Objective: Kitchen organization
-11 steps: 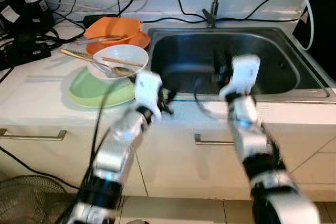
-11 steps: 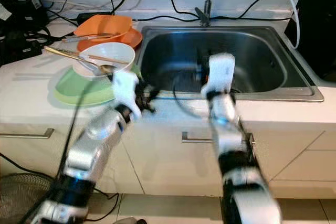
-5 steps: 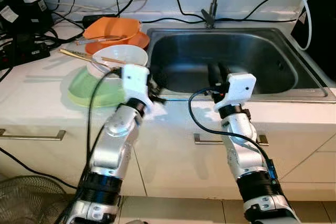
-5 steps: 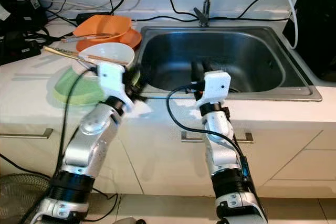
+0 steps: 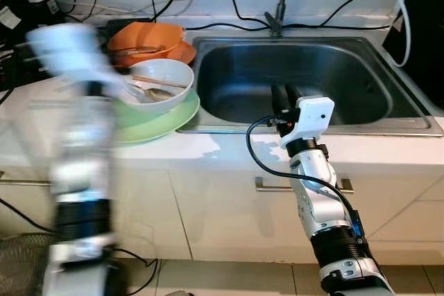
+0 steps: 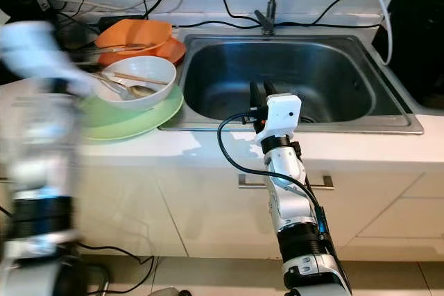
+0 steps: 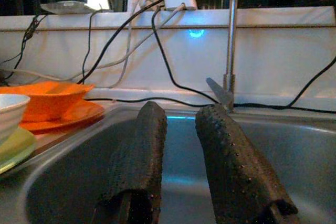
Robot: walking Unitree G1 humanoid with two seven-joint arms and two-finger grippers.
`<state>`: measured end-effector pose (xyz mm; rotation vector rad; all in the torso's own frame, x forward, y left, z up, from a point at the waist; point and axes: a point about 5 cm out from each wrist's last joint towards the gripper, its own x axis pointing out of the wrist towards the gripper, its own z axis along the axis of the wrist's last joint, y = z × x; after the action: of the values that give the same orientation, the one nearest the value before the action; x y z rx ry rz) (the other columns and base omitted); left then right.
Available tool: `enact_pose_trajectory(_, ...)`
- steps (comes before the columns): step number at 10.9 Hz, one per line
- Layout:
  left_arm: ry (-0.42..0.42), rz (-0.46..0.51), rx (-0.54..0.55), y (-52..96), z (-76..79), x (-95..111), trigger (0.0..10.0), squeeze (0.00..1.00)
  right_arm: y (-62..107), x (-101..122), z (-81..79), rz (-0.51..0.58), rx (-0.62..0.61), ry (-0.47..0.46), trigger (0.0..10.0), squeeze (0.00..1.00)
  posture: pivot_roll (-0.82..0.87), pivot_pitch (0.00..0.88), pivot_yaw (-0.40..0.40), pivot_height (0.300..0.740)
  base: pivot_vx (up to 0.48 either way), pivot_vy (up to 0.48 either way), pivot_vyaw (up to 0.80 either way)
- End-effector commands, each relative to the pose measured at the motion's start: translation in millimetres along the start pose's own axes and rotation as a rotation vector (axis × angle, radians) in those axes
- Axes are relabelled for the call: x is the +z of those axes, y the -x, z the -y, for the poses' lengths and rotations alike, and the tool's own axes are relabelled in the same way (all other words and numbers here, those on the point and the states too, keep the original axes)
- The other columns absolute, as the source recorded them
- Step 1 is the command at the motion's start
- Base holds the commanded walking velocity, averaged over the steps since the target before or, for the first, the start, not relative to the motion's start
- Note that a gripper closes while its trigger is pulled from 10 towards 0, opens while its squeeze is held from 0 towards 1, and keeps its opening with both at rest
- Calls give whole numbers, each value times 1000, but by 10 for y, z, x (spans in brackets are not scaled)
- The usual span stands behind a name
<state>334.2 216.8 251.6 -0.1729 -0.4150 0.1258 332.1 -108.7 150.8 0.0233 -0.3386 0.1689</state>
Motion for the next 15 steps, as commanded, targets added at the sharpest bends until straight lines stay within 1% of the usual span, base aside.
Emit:
enact_pose_trajectory(1,5,-39,45,9,-93,-58,10000,1000,-8,5,-20,-6,-3,-6,10000,0,135,0,39,740,0,0,0)
enact_pose_trajectory(2,0,-80,110,46,-231,-121,10000,1000,-8,-1,-24,-11,-2,-6,10000,0,134,0,38,740,0,0,0)
enact_pose_trajectory(3,20,-108,177,69,-360,-178,10000,1000,-8,-4,-24,-14,0,-6,10000,0,131,0,36,740,0,0,0)
enact_pose_trajectory(4,42,-145,206,71,-427,-245,10000,1000,-11,-5,-22,-16,1,-5,10000,0,129,0,36,740,0,0,0)
enact_pose_trajectory(5,88,-193,172,65,-388,-346,10000,0,-15,-5,-17,-19,1,-3,10000,0,125,0,36,740,0,0,0)
enact_pose_trajectory(7,135,-212,177,49,-373,-418,10000,0,-16,-10,-16,-25,2,-1,10000,0,122,0,35,740,0,0,0)
enact_pose_trajectory(8,177,-252,165,27,-366,-540,10000,0,-15,-18,-15,-32,2,1,10000,0,120,0,34,740,0,0,0)
enact_pose_trajectory(9,200,-291,156,3,-359,-642,10000,0,-16,-16,-15,-30,3,0,10000,0,114,0,37,740,0,0,0)
enact_pose_trajectory(10,198,-296,156,-4,-360,-656,10000,0,-17,-14,-15,-29,4,0,10000,0,112,0,38,740,0,0,0)
enact_pose_trajectory(12,199,-307,139,-104,-334,-695,10000,0,-2,-4,5,-25,-1,1,10000,0,106,0,34,740,0,0,0)
enact_pose_trajectory(15,199,-267,140,-274,-336,-637,10000,0,58,-8,15,-30,-4,4,10000,0,91,0,31,740,0,0,0)
